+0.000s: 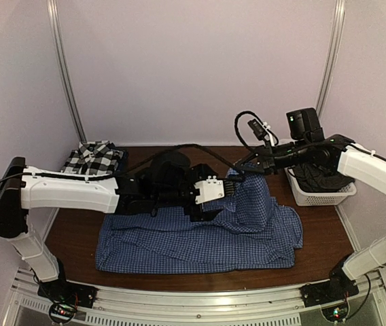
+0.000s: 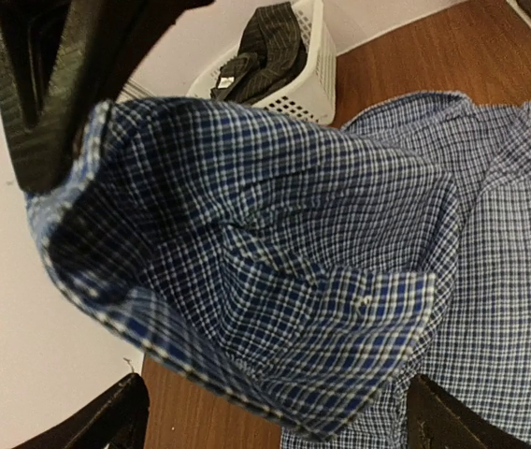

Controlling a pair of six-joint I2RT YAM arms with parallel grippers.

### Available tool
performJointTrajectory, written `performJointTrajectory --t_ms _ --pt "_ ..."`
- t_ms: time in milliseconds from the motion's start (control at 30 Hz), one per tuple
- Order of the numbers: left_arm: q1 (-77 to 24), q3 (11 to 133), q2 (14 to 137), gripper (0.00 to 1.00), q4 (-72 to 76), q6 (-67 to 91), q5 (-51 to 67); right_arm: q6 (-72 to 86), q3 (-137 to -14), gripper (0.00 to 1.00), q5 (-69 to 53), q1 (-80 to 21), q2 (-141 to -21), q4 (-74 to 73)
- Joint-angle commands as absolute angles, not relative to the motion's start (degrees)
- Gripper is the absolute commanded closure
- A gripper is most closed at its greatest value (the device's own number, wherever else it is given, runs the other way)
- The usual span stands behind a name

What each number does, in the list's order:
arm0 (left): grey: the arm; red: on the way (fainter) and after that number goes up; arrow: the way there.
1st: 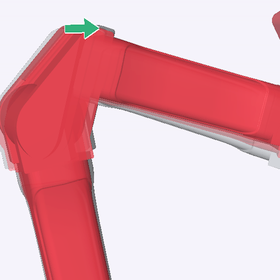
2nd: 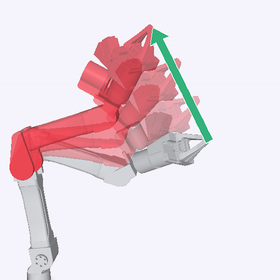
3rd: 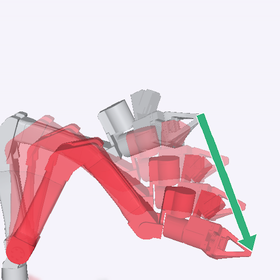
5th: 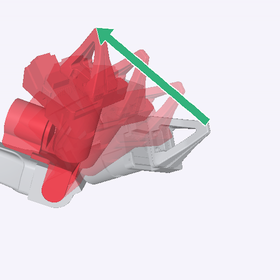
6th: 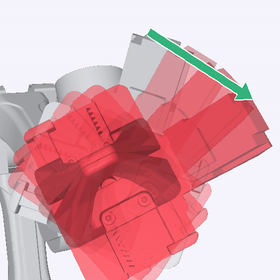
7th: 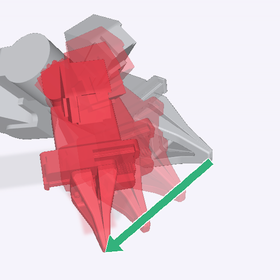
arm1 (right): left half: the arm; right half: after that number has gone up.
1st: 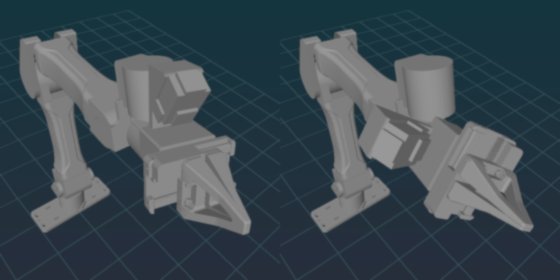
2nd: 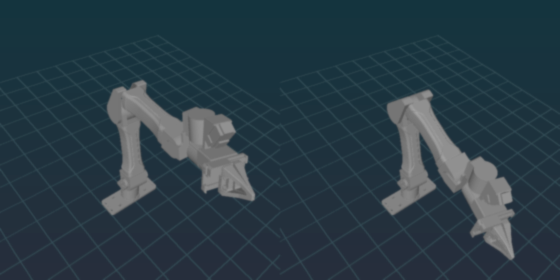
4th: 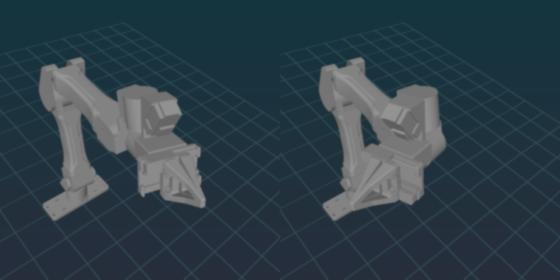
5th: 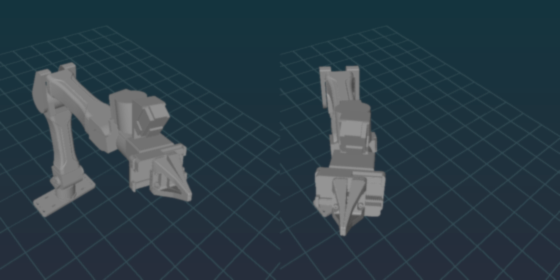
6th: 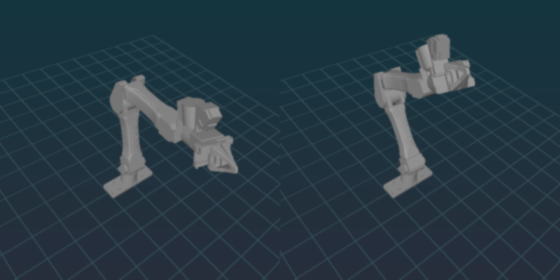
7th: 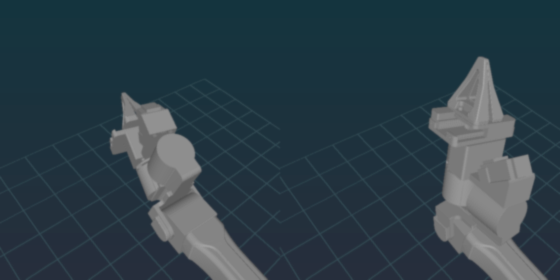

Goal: Fold and stack the long sleeve shirts
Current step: Pass from the right arm to the left

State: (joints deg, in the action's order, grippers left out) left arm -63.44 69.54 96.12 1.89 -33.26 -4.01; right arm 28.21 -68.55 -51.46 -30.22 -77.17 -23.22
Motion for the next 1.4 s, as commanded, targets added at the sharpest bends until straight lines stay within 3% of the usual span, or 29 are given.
performJointTrajectory --t_ms 0,500,567,900,1133,1200,1267,1367 --pt "-63.12 66.17 94.02 0.02 6.46 -44.34 -7.85 26.22 -69.9 1.0 -52.63 -30.78 -77.0 -24.26" --pt "-62.05 70.86 99.92 0.06 12.08 -48.93 -4.63 26.8 -68.65 1.0 -53.96 -31.11 -76.22 -22.9" --pt "-61.89 71.6 100.23 0.12 12.01 -48.44 -2.77 26.75 -68.49 1.0 -53.88 -31.11 -76.2 -22.88" --pt "-61.81 72.31 99.32 0.73 10.79 -44.11 4.26 25.77 -67.95 1.0 -53.07 -31.02 -76.52 -23.32" --pt "-61.31 72.36 98.74 0.91 8.7 -43.38 4.79 24.95 -68.29 1.0 -52.37 -30.6 -76.94 -24.02" --pt "-60.78 72.1 97.95 1.0 8.37 -42.62 6.05 24.68 -68.29 1.0 -52.11 -30.42 -77.14 -24.35" --pt "-60.36 71.98 97.02 1.0 8.01 -41.26 7.52 24.17 -68.29 1.0 -51.6 -30.26 -77.25 -24.99" --pt "-60.21 72.34 96.15 1.0 6.65 -39.02 7.59 22.59 -68.55 0.87 -50.28 -29.85 -77.03 -26.83"
